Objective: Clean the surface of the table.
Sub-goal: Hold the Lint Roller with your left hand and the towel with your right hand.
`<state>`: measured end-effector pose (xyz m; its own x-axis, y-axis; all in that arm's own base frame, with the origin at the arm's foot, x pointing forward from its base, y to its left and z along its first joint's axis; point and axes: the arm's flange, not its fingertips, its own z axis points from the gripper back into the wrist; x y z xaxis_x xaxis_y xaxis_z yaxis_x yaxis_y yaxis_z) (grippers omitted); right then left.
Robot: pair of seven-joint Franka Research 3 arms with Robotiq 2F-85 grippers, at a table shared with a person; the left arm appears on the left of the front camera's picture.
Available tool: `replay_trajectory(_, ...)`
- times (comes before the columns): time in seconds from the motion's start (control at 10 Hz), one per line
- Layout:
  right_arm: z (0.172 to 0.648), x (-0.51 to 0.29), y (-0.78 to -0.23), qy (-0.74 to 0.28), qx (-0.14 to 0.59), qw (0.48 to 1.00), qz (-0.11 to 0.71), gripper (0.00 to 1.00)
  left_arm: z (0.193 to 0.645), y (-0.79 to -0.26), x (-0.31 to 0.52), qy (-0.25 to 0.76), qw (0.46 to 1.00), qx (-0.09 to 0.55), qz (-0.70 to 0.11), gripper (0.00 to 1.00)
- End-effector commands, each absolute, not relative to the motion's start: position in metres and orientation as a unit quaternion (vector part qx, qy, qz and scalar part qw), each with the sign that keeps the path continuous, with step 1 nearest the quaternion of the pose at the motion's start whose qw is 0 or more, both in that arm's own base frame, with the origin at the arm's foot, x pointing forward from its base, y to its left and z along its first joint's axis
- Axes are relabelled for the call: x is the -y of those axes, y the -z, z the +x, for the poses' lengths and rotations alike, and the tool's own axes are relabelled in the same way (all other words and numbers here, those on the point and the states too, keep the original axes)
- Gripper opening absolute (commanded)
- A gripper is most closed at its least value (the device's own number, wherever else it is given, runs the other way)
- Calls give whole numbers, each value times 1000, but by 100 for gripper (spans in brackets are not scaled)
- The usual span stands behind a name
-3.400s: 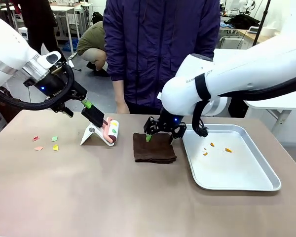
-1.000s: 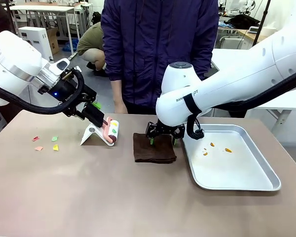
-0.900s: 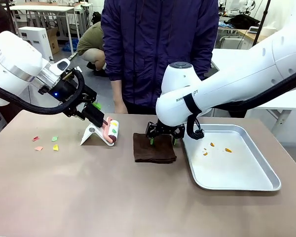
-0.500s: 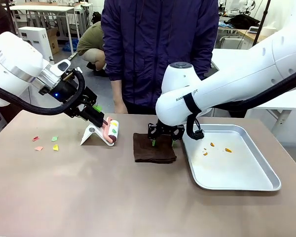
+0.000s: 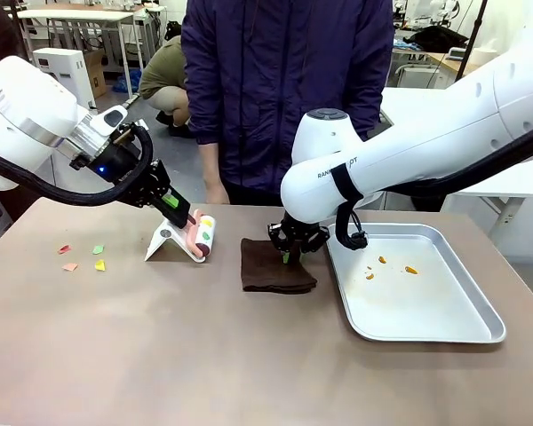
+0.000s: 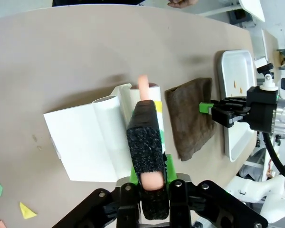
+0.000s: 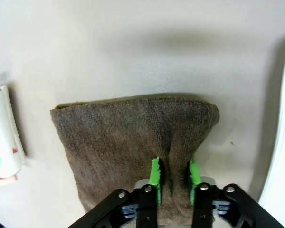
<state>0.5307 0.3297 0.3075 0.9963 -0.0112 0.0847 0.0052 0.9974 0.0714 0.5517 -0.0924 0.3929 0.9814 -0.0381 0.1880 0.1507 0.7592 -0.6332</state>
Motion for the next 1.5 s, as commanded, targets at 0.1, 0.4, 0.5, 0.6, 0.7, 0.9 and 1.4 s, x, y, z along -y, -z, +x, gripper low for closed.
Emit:
replay_trajectory(0.1,526,-329,-301,12,32,998,44,0,552,-393,94,54,933,87,-346,0)
replay_trajectory(0.4,526,-329,-301,11,31,998,45,0,552,-394,92,56,932,88,-346,0)
replay_trajectory(0.5,526,-329,-301,11,33,998,47,0,551,-394,92,56,932,90,-347,0)
replay_trajectory(0.6,525,-329,-302,7,32,998,54,0,549,-396,92,56,930,95,-351,0)
replay_trajectory(0.7,524,-324,-307,5,32,996,77,0,544,-401,91,53,925,102,-362,0)
replay_trajectory(0.9,522,-296,-325,42,17,985,168,0,530,-415,87,50,911,105,-396,0)
replay_trajectory(1.4,498,-227,-375,23,-27,898,439,0,492,-452,57,57,849,71,-520,0)
